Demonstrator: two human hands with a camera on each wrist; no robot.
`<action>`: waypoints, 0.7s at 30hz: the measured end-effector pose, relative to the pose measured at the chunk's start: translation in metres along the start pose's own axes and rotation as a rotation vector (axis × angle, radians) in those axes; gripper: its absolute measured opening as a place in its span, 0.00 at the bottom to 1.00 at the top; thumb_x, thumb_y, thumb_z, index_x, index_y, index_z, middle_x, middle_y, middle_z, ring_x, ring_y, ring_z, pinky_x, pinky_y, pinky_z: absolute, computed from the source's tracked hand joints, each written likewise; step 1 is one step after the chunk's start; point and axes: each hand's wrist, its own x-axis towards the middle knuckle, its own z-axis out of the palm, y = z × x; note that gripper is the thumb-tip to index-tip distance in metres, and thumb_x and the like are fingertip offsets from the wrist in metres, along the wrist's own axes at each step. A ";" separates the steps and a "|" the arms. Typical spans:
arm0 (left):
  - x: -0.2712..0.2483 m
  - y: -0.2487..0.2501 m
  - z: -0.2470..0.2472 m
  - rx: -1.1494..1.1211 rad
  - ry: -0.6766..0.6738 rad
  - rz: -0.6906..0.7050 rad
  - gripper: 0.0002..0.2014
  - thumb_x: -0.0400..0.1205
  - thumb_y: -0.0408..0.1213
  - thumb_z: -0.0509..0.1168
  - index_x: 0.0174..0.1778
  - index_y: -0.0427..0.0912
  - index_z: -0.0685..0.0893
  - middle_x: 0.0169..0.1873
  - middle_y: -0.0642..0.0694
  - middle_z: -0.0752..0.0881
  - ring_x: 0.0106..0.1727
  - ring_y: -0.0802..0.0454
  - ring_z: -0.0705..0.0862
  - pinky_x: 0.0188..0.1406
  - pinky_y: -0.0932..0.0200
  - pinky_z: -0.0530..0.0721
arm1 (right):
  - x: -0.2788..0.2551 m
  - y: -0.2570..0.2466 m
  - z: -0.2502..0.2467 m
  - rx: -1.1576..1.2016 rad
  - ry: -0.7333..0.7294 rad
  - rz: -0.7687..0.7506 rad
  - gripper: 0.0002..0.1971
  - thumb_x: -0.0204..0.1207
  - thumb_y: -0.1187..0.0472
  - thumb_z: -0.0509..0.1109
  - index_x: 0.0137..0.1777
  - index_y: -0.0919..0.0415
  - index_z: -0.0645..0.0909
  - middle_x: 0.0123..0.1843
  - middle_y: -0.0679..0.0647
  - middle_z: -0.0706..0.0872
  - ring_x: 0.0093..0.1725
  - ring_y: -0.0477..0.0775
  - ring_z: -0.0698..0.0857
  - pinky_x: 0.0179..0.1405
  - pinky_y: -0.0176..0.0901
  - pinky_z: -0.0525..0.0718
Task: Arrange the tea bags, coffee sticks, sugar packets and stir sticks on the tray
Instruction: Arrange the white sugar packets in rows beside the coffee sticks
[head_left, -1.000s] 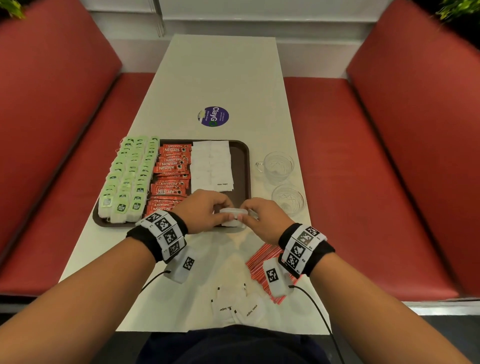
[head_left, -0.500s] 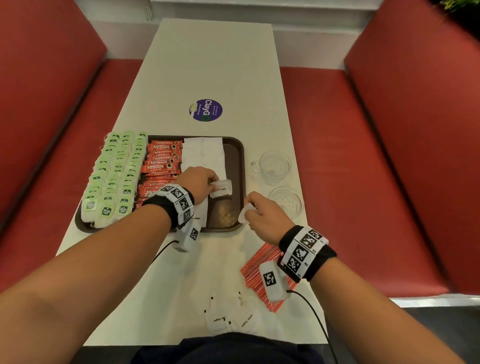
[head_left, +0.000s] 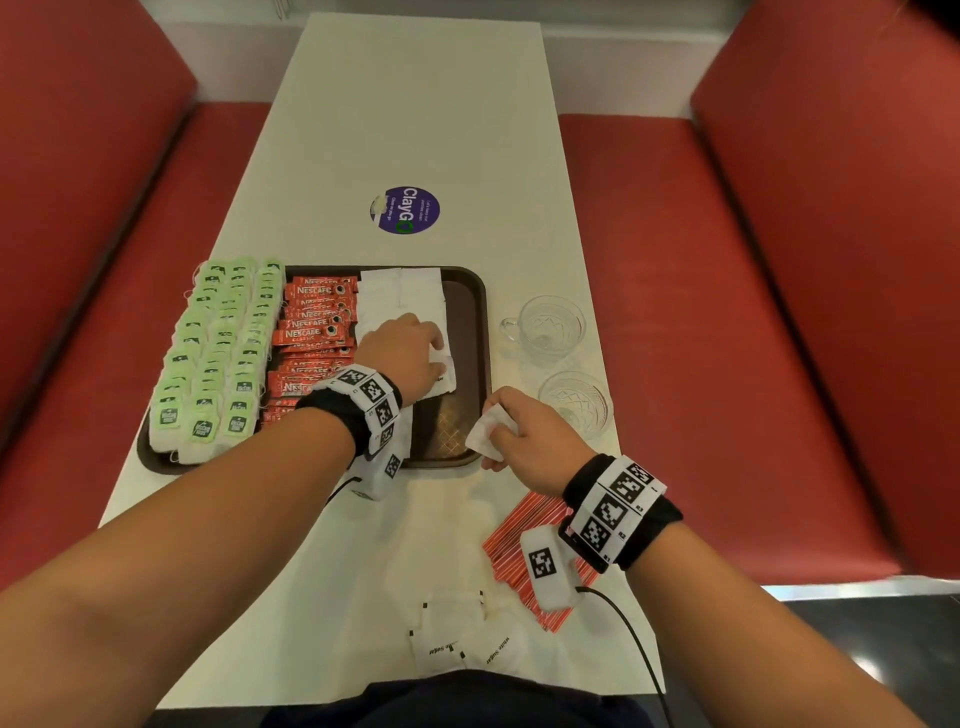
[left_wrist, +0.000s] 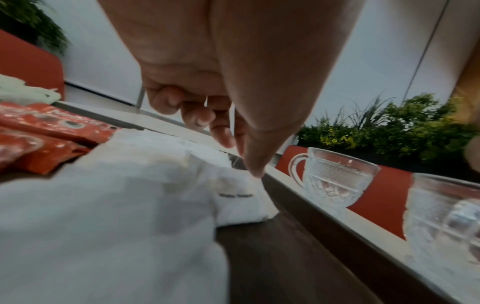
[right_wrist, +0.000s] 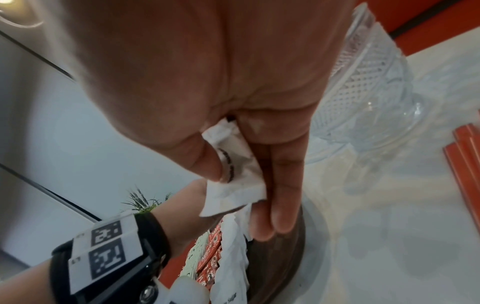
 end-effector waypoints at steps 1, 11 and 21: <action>0.000 0.005 0.001 -0.013 0.005 0.022 0.15 0.81 0.52 0.69 0.62 0.54 0.81 0.58 0.49 0.79 0.59 0.47 0.81 0.58 0.47 0.83 | 0.001 0.002 0.000 -0.010 0.005 -0.012 0.07 0.85 0.64 0.59 0.58 0.55 0.75 0.48 0.56 0.88 0.41 0.50 0.91 0.48 0.57 0.91; 0.005 0.017 0.010 0.002 -0.127 0.091 0.12 0.83 0.48 0.68 0.61 0.52 0.86 0.59 0.46 0.80 0.59 0.45 0.82 0.56 0.53 0.79 | -0.001 -0.003 0.000 0.053 -0.002 0.077 0.06 0.89 0.55 0.58 0.62 0.50 0.67 0.43 0.63 0.90 0.32 0.61 0.91 0.35 0.60 0.91; -0.051 0.022 -0.030 -0.576 -0.265 0.300 0.14 0.75 0.57 0.74 0.51 0.56 0.89 0.40 0.55 0.89 0.38 0.61 0.83 0.41 0.65 0.81 | 0.010 0.002 0.002 0.147 0.060 0.008 0.06 0.90 0.51 0.54 0.54 0.52 0.66 0.35 0.55 0.83 0.26 0.48 0.80 0.26 0.44 0.78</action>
